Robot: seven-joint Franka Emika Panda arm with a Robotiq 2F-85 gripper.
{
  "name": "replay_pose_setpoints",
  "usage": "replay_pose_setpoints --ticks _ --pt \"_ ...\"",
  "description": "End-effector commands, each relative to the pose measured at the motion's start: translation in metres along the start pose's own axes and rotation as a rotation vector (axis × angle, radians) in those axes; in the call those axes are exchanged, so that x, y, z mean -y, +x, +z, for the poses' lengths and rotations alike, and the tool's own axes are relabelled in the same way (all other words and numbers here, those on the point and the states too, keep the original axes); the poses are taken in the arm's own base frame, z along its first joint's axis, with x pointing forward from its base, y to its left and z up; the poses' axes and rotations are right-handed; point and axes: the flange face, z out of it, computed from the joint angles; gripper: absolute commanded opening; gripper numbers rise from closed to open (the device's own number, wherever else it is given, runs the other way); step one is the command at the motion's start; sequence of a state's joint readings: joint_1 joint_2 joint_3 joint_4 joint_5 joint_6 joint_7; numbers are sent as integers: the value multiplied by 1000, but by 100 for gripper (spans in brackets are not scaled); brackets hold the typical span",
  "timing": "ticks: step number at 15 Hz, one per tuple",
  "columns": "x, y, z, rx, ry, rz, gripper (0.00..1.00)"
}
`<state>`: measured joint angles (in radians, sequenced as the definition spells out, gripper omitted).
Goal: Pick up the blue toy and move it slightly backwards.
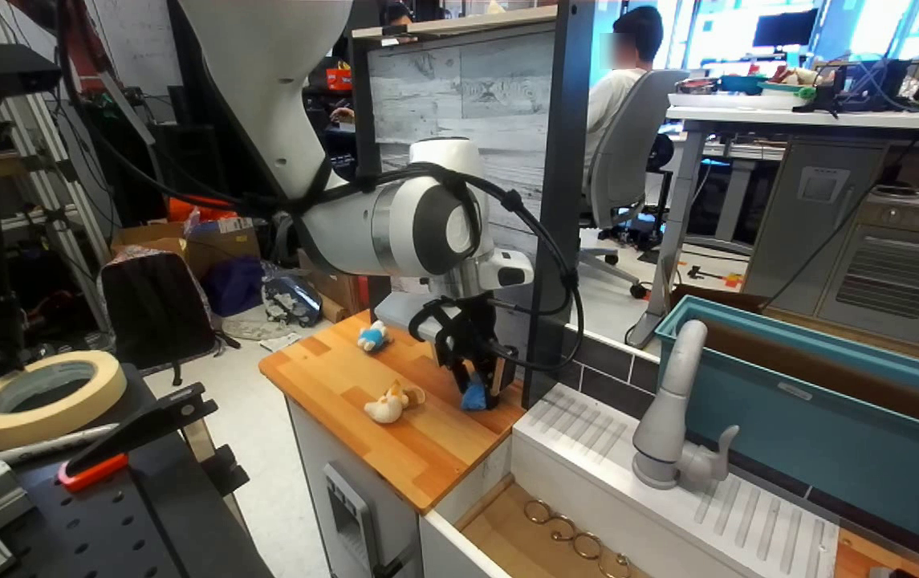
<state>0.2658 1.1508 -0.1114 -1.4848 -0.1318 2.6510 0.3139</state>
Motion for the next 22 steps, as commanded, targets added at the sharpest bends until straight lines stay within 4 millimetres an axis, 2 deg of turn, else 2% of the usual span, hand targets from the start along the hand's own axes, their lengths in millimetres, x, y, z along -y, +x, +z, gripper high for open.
replay_pose_setpoints --ticks 1,3,4,6,8,13,15,18,20,22 --pt "5 4 7 -65 -54 4 19" --pt "-1 -1 2 -125 -56 34 4" --pt "-6 -5 -11 -178 -23 60 1" --pt "-17 -13 -43 -284 45 95 0" --pt "-19 -26 -62 -393 82 62 2" --pt "-31 -73 -121 -652 131 95 2" --pt "-32 -96 -139 -620 128 86 2" --pt "-34 -130 -162 -483 139 -7 2" --pt "-43 -158 -178 -411 144 -27 2" --pt "-60 -188 -190 -337 141 -19 2"
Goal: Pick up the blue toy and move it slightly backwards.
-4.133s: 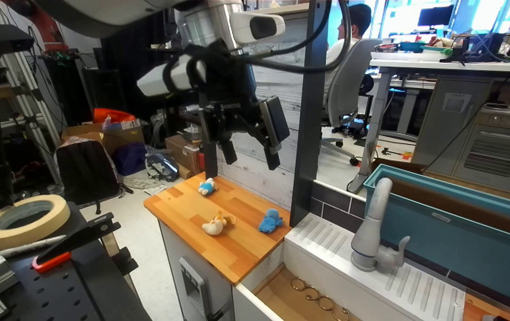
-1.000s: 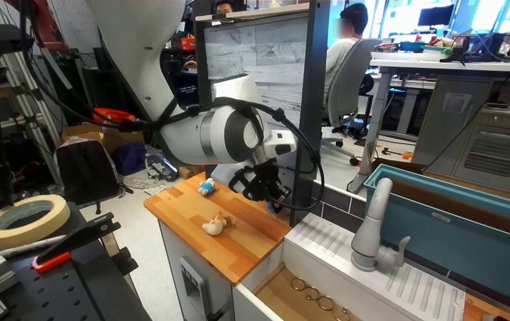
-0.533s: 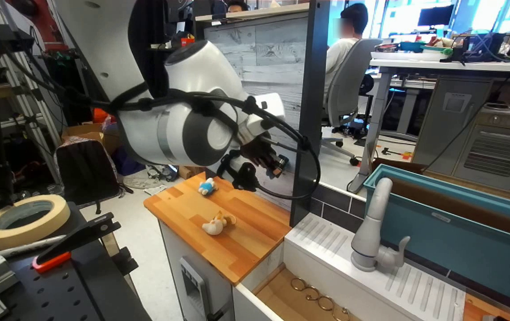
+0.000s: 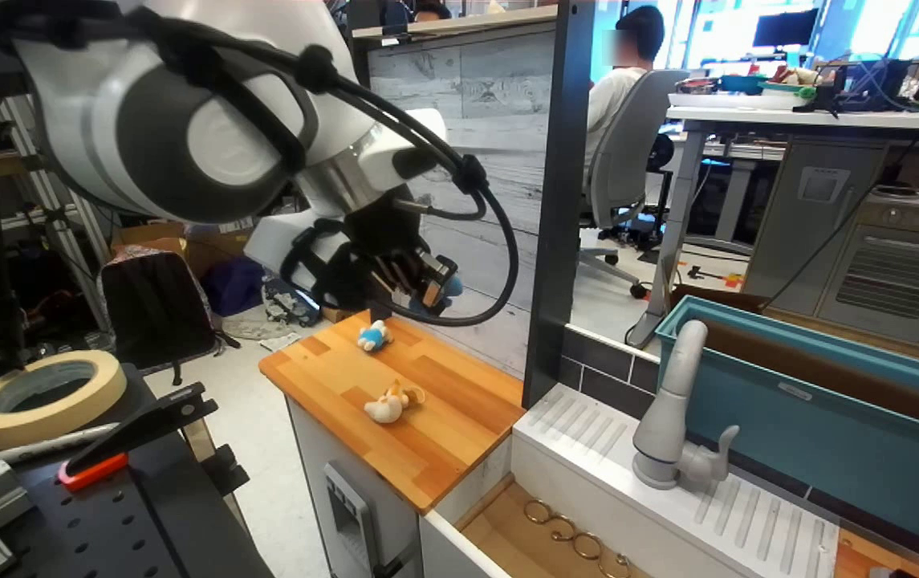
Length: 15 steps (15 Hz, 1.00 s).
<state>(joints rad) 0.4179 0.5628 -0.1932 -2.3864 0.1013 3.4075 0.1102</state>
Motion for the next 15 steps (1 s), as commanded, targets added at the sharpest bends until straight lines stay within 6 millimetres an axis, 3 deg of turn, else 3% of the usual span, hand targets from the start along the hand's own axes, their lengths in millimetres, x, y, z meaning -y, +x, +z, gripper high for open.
replay_pose_setpoints --ticks 1,5,9,11,15 --pt "-29 -38 -61 131 8 7 2" --pt "-70 -31 -60 276 -16 67 2" --pt "-105 -5 -36 364 -20 105 2" --pt "-111 3 -19 396 -19 105 2" --pt "-95 6 32 470 5 53 2"
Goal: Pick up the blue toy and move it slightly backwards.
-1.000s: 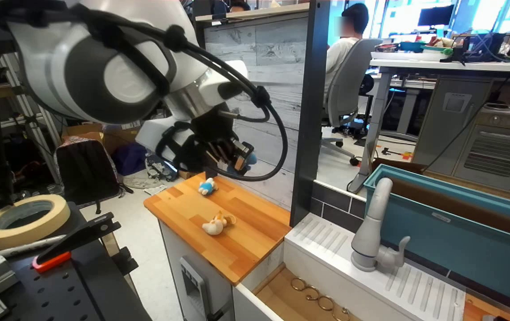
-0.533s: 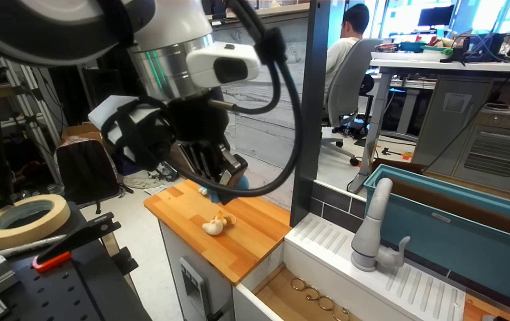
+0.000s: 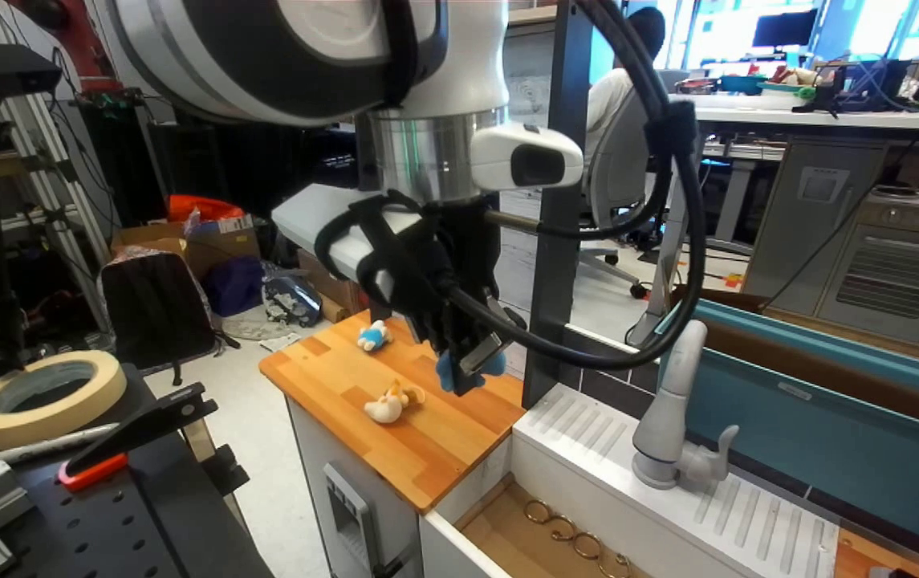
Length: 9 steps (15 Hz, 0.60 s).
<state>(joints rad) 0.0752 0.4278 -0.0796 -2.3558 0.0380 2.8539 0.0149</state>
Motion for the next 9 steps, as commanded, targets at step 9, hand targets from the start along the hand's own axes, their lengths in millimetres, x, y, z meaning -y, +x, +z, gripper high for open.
replay_pose_setpoints --ticks 9 --pt "53 55 135 172 -9 -114 2"
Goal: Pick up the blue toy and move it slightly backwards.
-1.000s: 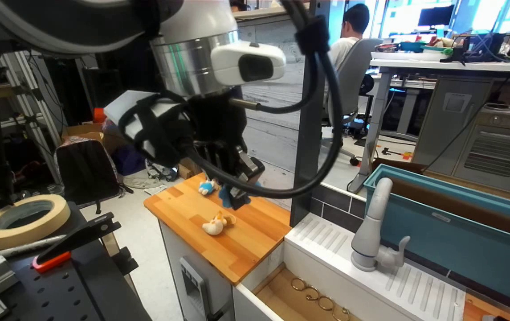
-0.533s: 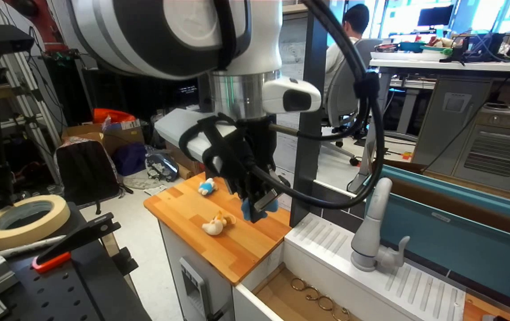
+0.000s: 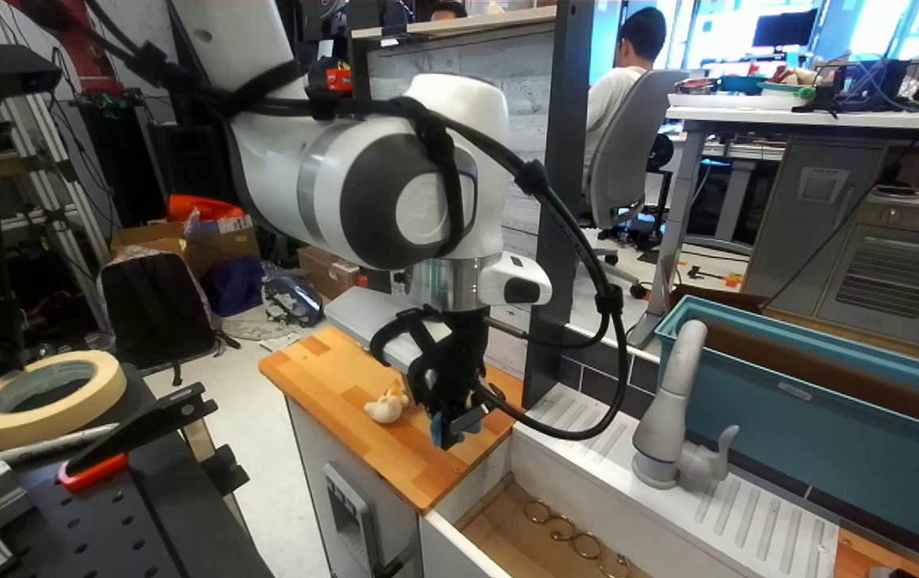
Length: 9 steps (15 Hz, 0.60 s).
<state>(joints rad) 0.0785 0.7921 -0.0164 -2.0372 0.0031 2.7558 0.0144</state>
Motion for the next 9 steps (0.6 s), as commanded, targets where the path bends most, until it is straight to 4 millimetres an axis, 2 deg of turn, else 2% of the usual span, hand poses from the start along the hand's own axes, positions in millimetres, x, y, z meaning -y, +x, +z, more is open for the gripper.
replay_pose_setpoints --ticks 1,4,8,9 --pt "9 30 21 33 -20 -25 2" --pt "21 45 37 77 -31 -57 2" --pt "37 54 54 126 -57 -92 2" --pt "40 57 57 131 -61 -93 32"
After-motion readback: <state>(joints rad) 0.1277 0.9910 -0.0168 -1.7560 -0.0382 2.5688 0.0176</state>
